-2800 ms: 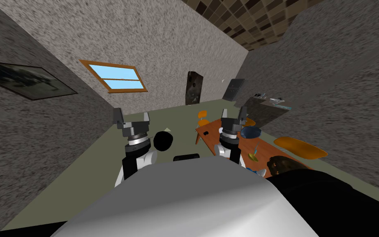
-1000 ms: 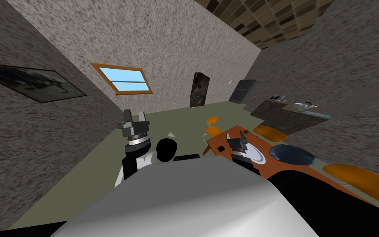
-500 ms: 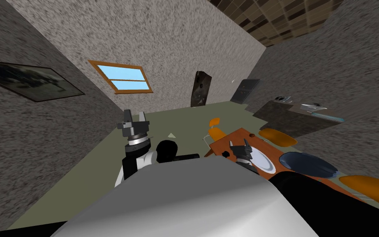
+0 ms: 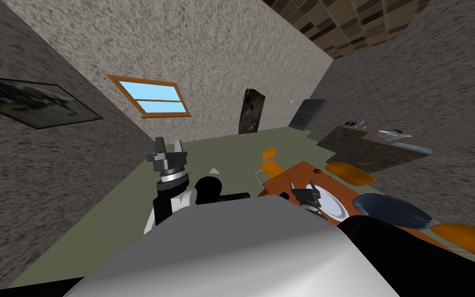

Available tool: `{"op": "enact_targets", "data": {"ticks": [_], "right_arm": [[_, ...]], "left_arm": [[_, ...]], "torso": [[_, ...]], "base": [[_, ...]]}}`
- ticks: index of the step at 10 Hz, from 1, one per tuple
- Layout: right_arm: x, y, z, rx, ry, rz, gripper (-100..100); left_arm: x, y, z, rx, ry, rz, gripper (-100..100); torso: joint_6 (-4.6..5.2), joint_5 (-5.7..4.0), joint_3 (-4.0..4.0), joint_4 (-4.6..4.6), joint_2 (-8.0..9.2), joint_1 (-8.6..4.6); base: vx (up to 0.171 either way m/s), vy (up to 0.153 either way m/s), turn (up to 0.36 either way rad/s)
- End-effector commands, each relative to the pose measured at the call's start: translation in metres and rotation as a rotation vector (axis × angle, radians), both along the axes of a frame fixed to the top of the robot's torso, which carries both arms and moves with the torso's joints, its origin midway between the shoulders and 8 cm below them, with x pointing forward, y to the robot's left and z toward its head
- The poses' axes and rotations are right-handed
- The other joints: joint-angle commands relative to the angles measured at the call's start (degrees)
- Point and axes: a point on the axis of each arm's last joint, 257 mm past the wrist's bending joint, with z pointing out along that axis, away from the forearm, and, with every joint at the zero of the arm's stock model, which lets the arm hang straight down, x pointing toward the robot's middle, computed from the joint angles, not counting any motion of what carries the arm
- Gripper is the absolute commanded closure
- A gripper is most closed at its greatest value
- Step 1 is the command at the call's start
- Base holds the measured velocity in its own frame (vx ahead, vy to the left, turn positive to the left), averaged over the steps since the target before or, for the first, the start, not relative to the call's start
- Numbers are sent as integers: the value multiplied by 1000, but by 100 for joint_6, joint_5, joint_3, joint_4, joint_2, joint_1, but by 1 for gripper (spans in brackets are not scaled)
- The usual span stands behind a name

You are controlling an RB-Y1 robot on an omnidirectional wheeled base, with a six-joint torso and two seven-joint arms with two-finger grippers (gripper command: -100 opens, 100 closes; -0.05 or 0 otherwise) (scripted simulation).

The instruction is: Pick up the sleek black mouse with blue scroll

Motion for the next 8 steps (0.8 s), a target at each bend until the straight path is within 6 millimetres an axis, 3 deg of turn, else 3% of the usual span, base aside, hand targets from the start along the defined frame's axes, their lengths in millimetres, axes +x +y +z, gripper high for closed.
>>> {"op": "enact_targets", "data": {"ticks": [1,3,4,6,7,8], "right_arm": [[-10,-2,-11,36,13,-17,-100],[-10,-2,-11,36,13,-17,-100],[-27,-12,-29,108,33,-57,-100],[-27,-12,-29,108,33,-57,-100],[-45,-21,-46,182,47,-98,-100],[-45,-21,-46,182,47,-98,-100]], "left_arm": [[0,0,0,0,0,0,0],[0,0,0,0,0,0,0],[0,0,0,0,0,0,0],[0,0,0,0,0,0,0],[0,0,0,0,0,0,0],[0,0,0,0,0,0,0]], "torso": [[0,0,0,0,0,0],[0,1,1,0,3,6],[0,1,3,1,6,5],[1,2,-4,-2,-5,10],[0,2,-1,-1,-1,7],[1,1,-3,-1,-4,6]], "base": [[71,-14,-40],[44,0,-28],[78,-11,2],[67,10,-30],[78,3,-7],[89,-5,-31]]}}
